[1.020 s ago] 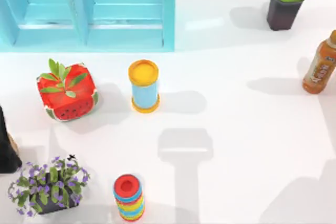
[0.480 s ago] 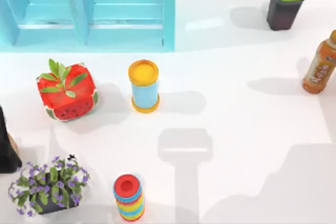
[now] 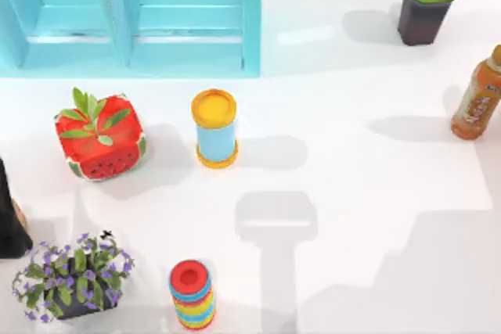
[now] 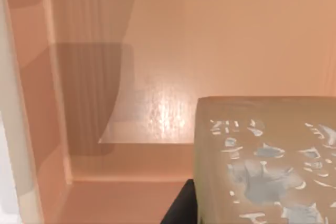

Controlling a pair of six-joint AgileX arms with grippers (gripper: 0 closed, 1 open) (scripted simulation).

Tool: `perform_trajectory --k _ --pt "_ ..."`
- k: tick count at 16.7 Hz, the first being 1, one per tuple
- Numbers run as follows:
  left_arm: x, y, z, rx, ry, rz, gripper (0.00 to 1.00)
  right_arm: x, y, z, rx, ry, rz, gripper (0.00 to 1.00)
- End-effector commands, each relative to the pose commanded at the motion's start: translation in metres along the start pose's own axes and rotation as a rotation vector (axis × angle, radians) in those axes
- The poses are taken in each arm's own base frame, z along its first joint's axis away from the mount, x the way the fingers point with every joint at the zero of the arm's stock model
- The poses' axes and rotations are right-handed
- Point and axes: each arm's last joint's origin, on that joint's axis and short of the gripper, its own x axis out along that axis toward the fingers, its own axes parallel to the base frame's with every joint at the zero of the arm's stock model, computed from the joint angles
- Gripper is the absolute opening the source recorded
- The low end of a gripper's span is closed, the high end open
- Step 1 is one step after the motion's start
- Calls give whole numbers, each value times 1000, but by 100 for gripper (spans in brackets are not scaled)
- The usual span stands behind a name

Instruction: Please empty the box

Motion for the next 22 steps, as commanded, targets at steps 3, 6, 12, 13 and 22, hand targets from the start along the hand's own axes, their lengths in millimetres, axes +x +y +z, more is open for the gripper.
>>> perform_trajectory --k 3,6,12,13,22 --pt "0 0 0 0 0 0 100 10 33 18 -2 11 3 0" --pt "0 0 0 0 0 0 100 25 92 36 -3 22 0 0" --pt "0 0 0 0 0 0 100 60 249 16 -1 19 -17 0" --pt "0 0 0 0 0 0 100 66 271 5 -1 15 -18 0" --pt "0 0 0 0 0 0 100 88 340 -55 0 -7 -7 0"
